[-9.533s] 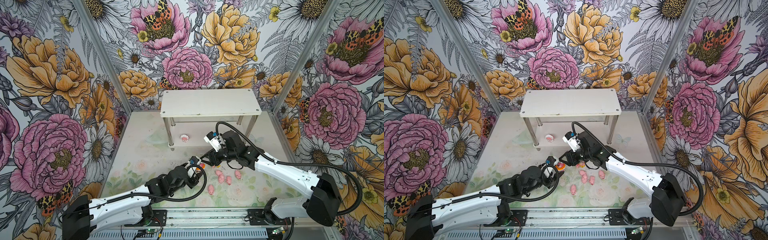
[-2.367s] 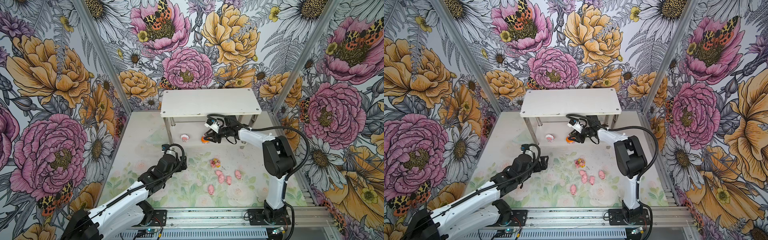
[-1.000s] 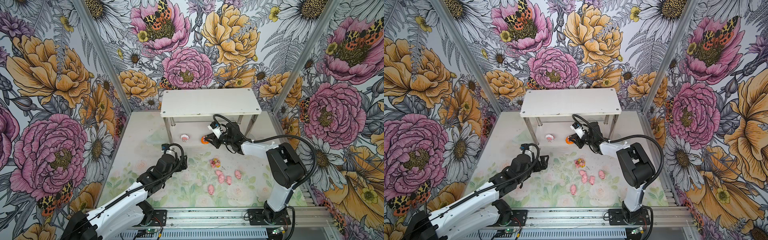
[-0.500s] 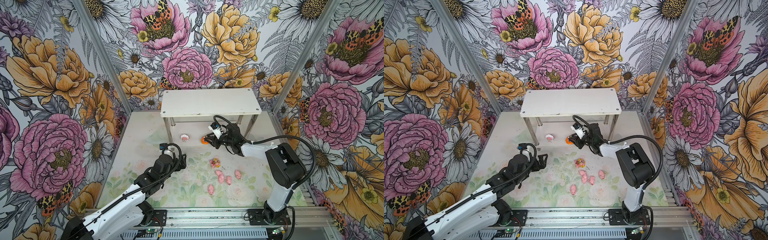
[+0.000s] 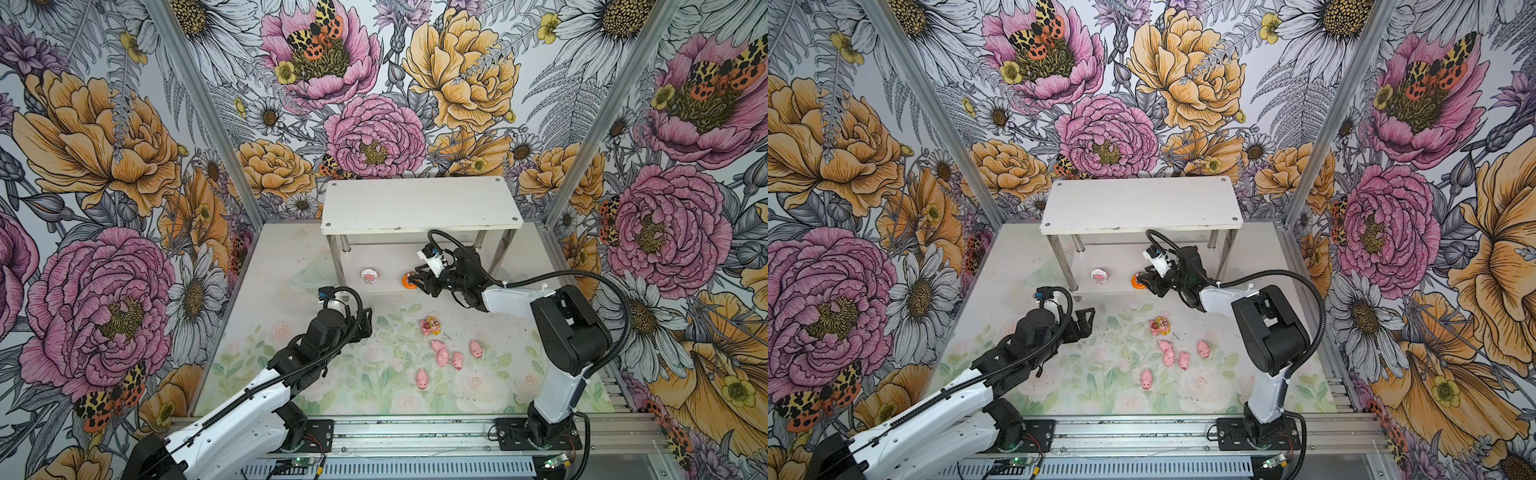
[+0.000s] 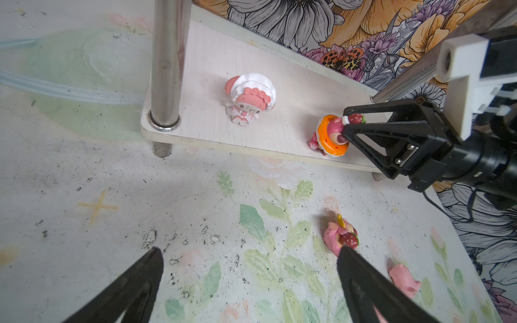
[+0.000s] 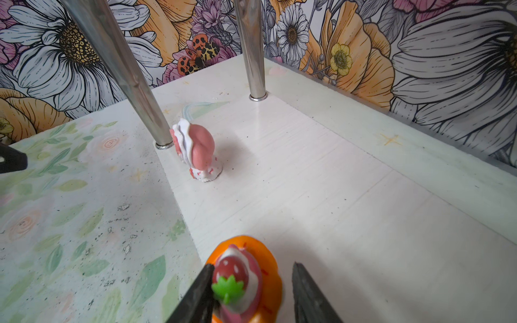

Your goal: Place and organize the plastic toys onto the shelf

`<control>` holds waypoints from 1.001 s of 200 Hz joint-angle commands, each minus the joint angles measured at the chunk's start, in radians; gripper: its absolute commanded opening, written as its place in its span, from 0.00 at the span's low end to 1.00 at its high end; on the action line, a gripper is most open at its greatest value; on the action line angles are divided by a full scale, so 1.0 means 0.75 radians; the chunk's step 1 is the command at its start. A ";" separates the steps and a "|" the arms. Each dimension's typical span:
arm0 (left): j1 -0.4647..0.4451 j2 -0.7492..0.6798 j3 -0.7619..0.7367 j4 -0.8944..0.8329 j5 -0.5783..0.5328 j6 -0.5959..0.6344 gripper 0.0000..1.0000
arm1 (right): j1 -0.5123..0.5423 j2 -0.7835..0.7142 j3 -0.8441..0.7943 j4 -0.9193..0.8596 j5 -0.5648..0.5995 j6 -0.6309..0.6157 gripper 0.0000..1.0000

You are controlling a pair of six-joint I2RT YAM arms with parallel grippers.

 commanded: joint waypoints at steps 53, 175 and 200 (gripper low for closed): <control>0.012 -0.017 -0.021 -0.005 0.013 0.017 0.99 | -0.025 0.063 0.046 -0.093 -0.069 0.004 0.40; 0.014 -0.004 -0.021 0.003 0.010 0.022 0.99 | -0.027 0.065 0.058 -0.035 -0.137 0.026 0.46; 0.015 -0.006 -0.021 0.001 0.011 0.021 0.99 | -0.026 0.065 0.065 -0.028 -0.152 0.031 0.46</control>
